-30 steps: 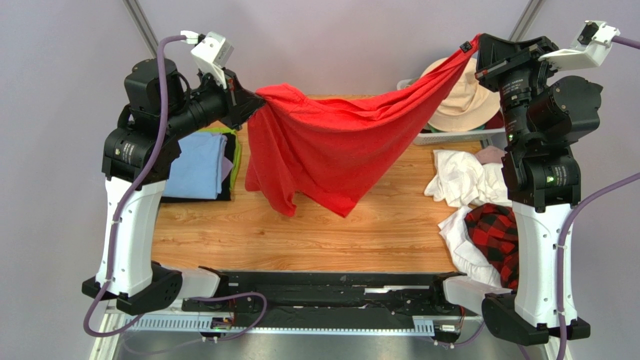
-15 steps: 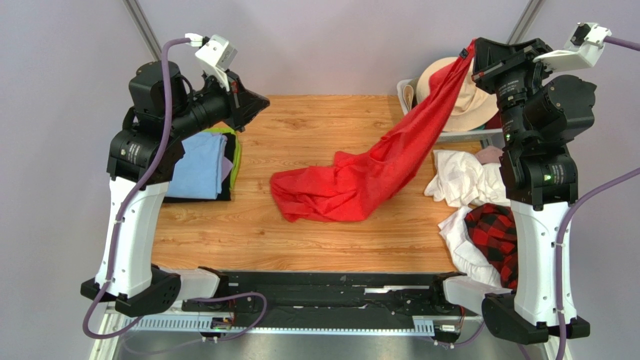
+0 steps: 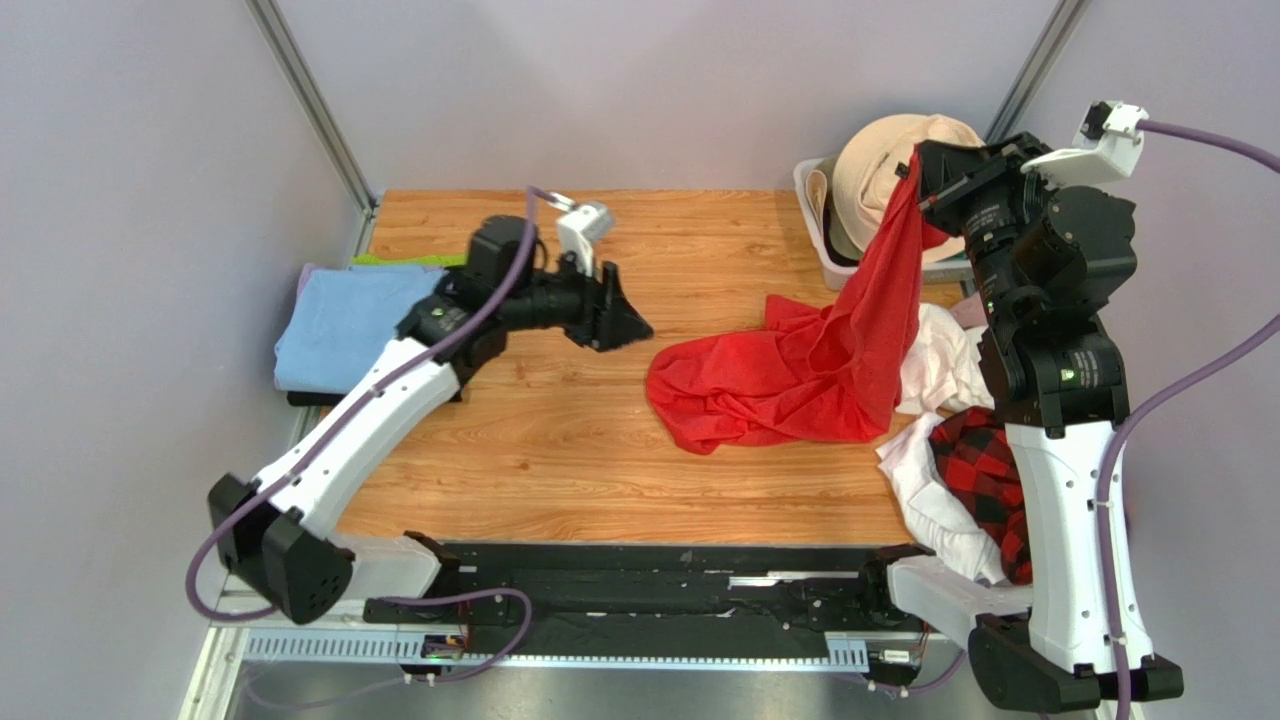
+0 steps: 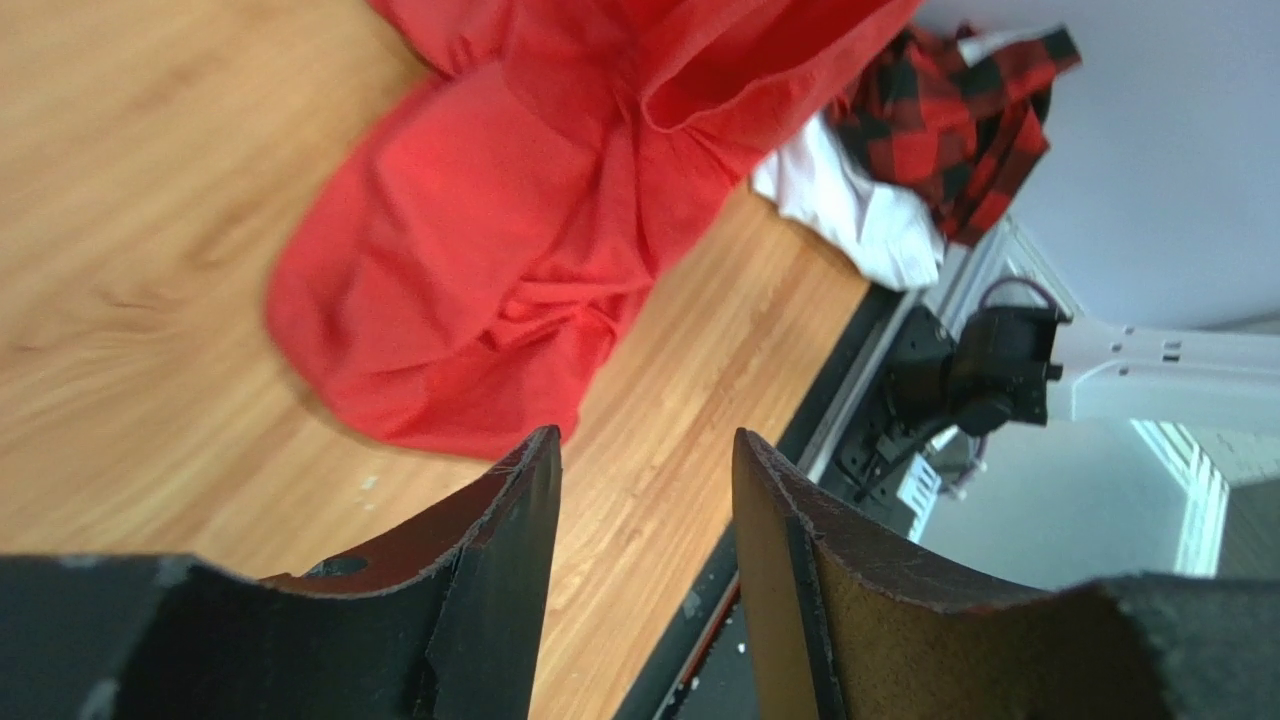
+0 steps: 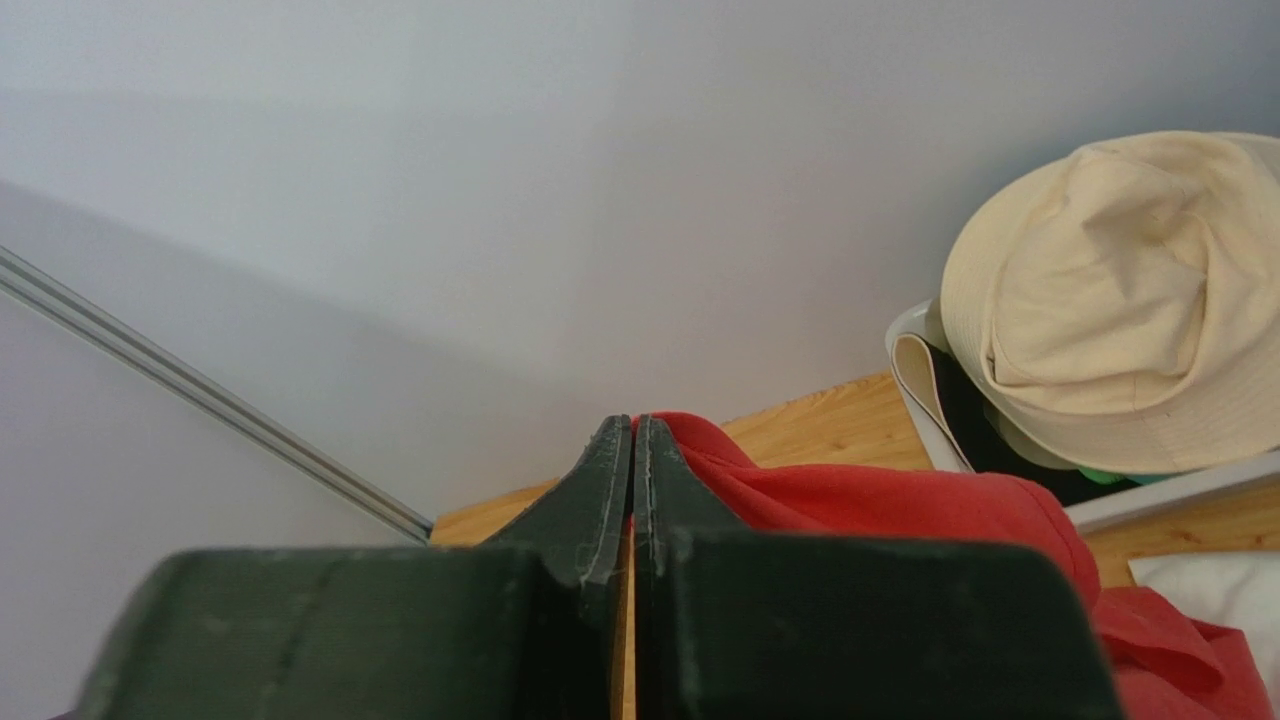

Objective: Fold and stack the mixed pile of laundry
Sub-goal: Flatten out the tank top at the center of the board.

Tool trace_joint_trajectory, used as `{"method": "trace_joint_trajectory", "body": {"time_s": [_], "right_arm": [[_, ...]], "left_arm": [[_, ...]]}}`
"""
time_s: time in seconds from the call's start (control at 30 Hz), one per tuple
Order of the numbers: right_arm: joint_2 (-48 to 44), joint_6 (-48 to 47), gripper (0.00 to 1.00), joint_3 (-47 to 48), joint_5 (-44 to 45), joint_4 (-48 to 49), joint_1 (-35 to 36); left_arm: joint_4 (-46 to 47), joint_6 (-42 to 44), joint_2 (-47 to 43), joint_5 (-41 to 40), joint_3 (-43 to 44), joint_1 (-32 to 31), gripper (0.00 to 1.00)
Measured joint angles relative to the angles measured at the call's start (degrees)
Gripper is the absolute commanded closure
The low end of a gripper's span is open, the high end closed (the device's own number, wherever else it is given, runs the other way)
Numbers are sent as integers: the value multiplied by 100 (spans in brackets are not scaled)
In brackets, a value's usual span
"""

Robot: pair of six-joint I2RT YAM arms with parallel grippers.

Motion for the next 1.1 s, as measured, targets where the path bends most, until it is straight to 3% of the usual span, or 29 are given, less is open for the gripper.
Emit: {"method": "trace_joint_trajectory", "body": {"time_s": [0.17,0.33,0.43,0.63,0.73,0.8,0.97,1.1], "right_arm": [[-278,-66,100,-260,203,-201,0],[-420,-179,100,-297,503,-444,0],[-496,-201,100,-334,651,-516,0],[-610,-199,100,-400,844,-608,0],[-625,-195,100,-400,881,-713,0],[-629,-195,100,-400,892,-763,0],[-654,-186,100,-400,925,-848,0],[-662,-151,100,-382,925,-852,0]], "left_arm": [[509,-160,796,-385,-227,-557,47],[673,-374,1040,-859,-754,-584,45],[780,-483,1224,-981,-1014,-691,39],[981,-612,2149,-1027,-1097,-1355,39],[962,-616,2439,-1021,-866,-1635,39],[1086,-616,2514,-984,-603,-1788,29],[2203,-730,2629,-623,17,-1991,30],[2747,-876,3279,-463,695,-2083,33]]}}
